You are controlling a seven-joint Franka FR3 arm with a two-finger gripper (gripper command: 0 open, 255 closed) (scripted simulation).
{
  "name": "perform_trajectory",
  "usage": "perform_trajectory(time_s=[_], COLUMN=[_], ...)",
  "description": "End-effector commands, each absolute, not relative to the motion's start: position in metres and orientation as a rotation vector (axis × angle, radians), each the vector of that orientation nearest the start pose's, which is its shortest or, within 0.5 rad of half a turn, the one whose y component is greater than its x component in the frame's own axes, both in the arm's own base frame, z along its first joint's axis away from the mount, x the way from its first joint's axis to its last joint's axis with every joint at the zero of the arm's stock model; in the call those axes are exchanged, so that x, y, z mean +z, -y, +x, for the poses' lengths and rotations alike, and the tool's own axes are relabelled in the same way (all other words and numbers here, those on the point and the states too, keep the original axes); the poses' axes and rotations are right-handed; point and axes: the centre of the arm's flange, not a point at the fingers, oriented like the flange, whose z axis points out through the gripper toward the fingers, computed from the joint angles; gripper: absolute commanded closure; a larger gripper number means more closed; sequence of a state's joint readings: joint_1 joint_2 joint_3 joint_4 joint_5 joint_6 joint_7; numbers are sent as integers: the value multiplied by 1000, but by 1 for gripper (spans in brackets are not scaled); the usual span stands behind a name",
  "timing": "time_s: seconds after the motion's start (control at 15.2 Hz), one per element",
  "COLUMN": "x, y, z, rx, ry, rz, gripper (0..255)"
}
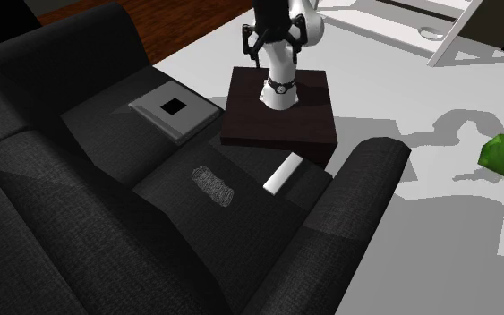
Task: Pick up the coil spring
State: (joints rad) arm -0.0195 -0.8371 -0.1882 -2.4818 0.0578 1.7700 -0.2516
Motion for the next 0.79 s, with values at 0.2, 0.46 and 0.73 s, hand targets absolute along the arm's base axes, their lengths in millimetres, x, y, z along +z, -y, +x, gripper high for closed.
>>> perform_trajectory(time_s=[0.2,0.46,0.73], x=[507,463,419], y=[125,163,198], z=[314,327,344], rx=[-270,-299,-328], ry=[251,338,423], rz=[-2892,-2834,-2774], gripper=[0,0,0])
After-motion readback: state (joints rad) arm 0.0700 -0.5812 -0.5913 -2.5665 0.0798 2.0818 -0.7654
